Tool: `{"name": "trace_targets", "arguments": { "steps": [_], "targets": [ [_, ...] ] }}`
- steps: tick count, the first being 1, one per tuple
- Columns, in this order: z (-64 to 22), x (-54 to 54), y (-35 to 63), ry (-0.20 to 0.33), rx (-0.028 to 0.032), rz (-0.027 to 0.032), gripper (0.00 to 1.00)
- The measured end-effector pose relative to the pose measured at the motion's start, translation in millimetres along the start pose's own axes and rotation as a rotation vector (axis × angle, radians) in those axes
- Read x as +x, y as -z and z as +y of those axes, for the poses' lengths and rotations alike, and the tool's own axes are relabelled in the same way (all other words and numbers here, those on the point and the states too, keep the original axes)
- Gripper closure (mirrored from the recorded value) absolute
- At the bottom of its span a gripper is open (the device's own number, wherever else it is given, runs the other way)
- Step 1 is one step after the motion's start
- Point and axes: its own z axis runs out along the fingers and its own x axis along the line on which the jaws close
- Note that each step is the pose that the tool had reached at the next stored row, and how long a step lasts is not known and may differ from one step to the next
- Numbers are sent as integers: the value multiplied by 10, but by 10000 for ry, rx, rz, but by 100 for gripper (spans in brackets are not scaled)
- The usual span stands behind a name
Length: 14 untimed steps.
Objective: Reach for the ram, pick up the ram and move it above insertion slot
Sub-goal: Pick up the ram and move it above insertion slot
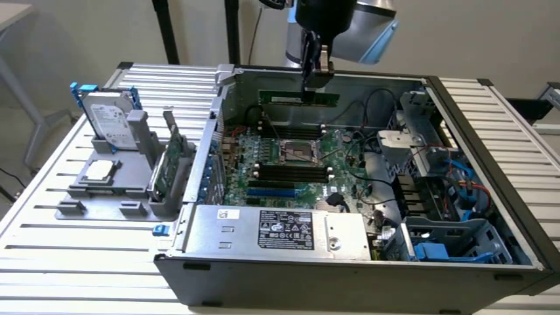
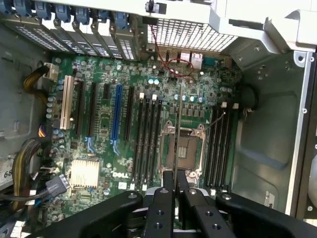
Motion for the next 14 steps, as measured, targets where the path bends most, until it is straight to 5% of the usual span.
{"name": "trace_targets", "arguments": {
  "steps": [1,8,14],
  "targets": [
    [-11,-3,0,-23,3,70,86],
    [-19,-2,-1,-610,20,50,86],
    [-19,-2,-1,-618,21,49,86]
  ]
}}
